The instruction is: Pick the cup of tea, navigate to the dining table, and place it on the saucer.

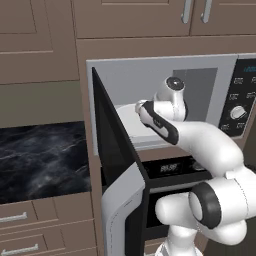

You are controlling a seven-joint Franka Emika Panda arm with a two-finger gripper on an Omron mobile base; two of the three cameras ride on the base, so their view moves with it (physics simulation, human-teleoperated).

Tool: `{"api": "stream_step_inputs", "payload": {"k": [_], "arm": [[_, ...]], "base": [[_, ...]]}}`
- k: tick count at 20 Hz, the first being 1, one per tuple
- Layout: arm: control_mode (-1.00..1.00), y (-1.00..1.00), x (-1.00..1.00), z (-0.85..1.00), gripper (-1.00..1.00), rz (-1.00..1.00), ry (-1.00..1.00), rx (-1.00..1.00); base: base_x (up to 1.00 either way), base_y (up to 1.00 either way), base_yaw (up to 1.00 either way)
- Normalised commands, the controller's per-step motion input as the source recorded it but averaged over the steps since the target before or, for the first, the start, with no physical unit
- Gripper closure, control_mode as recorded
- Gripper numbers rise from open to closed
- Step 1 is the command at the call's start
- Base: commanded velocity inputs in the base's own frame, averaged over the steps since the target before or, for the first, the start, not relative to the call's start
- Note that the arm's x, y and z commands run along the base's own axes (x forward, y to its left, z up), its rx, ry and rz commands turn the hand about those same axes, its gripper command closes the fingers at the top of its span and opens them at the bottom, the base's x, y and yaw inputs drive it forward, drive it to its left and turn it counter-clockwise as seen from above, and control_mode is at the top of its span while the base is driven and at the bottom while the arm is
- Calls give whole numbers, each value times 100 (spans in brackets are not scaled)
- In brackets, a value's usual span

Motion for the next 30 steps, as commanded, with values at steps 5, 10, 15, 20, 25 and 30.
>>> {"api": "stream_step_inputs", "payload": {"k": [5, 10, 15, 20, 25, 30], "arm": [[-100, 0, 16, -8, -100, 0, 7, 0], [-100, 0, 12, -23, -100, 0, 6, 0], [-100, 0, 33, -6, -100, 0, 0, 0], [-100, 0, 30, 0, -100, 0, 0, 0], [-100, 0, 6, -14, -100, 0, 2, 0], [-100, 0, 15, -21, -100, 0, 1, 0]], "base": [[0, 0, 0], [0, 0, 0], [0, 0, 0], [0, 0, 0], [0, 0, 0], [0, 0, 0]]}}
